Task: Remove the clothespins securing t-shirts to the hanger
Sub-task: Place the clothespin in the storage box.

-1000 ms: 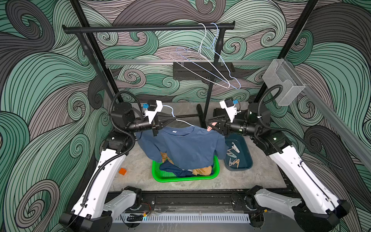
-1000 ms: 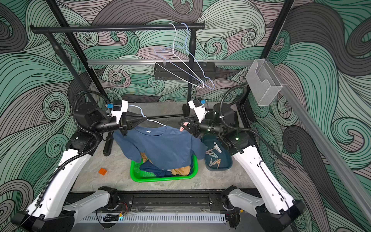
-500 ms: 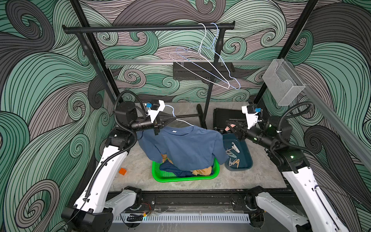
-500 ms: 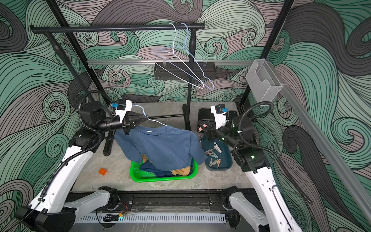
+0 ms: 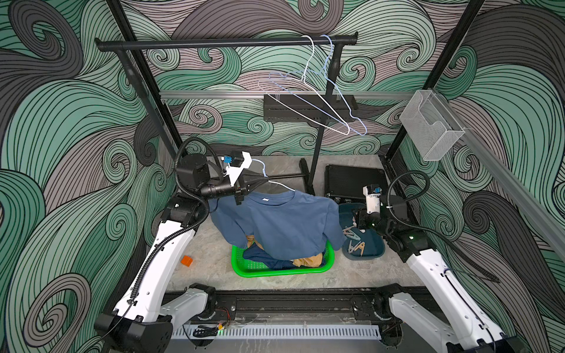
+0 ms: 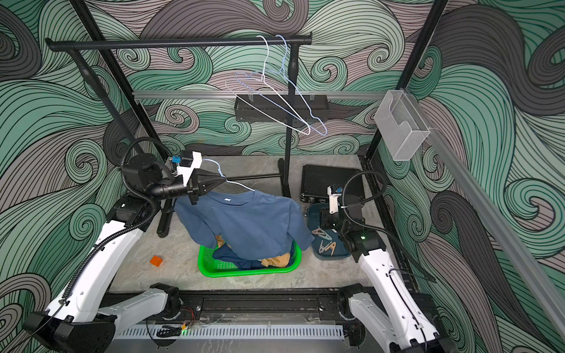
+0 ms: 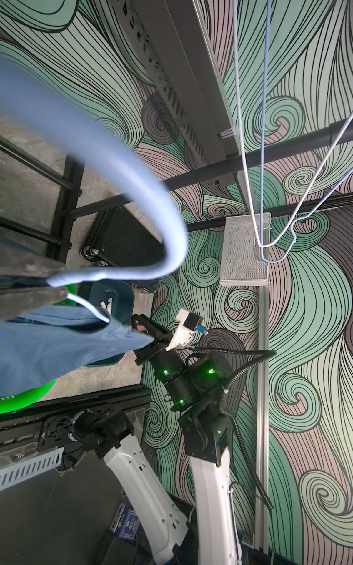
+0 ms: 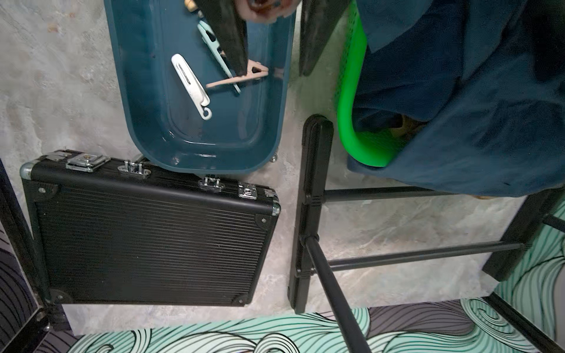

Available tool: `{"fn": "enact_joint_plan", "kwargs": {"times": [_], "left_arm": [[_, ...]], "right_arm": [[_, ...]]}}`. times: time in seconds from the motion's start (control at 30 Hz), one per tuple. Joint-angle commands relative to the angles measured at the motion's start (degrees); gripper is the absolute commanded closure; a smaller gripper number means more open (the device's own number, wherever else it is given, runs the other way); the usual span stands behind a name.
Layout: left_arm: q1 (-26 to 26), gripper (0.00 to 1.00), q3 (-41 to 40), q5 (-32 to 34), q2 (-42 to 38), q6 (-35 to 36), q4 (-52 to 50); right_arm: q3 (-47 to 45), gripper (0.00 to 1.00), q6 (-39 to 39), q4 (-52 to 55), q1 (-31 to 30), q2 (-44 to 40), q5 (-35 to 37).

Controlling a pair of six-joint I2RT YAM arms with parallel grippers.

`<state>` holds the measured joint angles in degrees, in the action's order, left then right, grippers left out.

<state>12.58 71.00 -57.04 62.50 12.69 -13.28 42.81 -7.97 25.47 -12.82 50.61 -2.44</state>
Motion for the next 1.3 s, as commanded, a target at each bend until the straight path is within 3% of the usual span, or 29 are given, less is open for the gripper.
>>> {"fn": "enact_joint_plan", "kwargs": {"times": [0.0, 0.1, 0.4, 0.77, 1.0, 1.27], "left_arm": [[0.23, 0.92, -0.08, -0.14, -0.37, 0.67, 0.87], [0.17, 0.92, -0.1, -0.13, -0.33, 0.72, 0.89], [0.25, 0.91, -0.42, -0.04, -0.36, 0.12, 1.13], [0.18, 0.91, -1.01, 0.11, -0.69, -0.01, 1.24], [0.24, 0.91, -1.12, 0.14, -0.62, 0.09, 1.21], [0.25, 0.91, -1.01, 0.17, -0.71, -0.03, 1.07]], "right_arm": [[-1.92, 0.67, -0.64, -3.42, 0.86, 1.18, 3.46], [-3.9, 0.62, -1.79, -4.56, 1.62, 2.46, 3.57], [-6.82, 0.62, -4.11, -10.83, 3.33, 12.83, 3.15], [-2.34, 0.58, -4.76, -9.97, 4.03, 24.33, 2.54], [-1.15, 0.5, -4.71, -8.95, 4.47, 26.38, 2.26], [-0.34, 0.3, -4.52, -6.68, 4.6, 22.41, 2.24]]}}
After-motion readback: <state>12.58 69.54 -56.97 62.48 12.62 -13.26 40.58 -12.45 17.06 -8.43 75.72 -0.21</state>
